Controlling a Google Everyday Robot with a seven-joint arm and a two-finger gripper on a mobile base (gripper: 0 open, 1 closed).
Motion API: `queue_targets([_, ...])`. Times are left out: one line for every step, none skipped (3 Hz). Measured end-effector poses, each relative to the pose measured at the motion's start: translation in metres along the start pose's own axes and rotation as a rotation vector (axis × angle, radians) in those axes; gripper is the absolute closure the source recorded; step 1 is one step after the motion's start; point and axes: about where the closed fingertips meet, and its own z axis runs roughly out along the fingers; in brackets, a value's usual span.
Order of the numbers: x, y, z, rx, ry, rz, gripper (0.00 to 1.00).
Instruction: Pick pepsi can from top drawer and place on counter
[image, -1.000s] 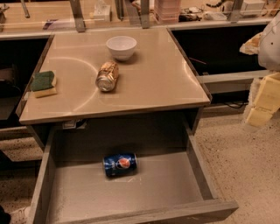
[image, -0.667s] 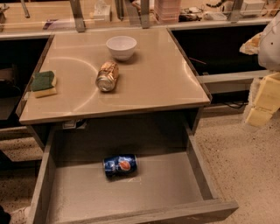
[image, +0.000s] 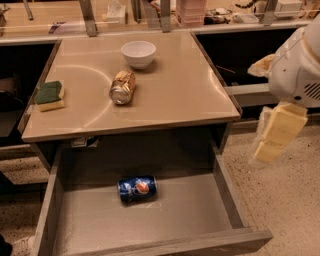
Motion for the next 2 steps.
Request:
queue_targets([-0.037,0.029,0.028,-0.063,-0.109,-0.047,0.00])
queue_targets([-0.075,0.060,0.057,-0.148,-0.210,-0.109,0.00])
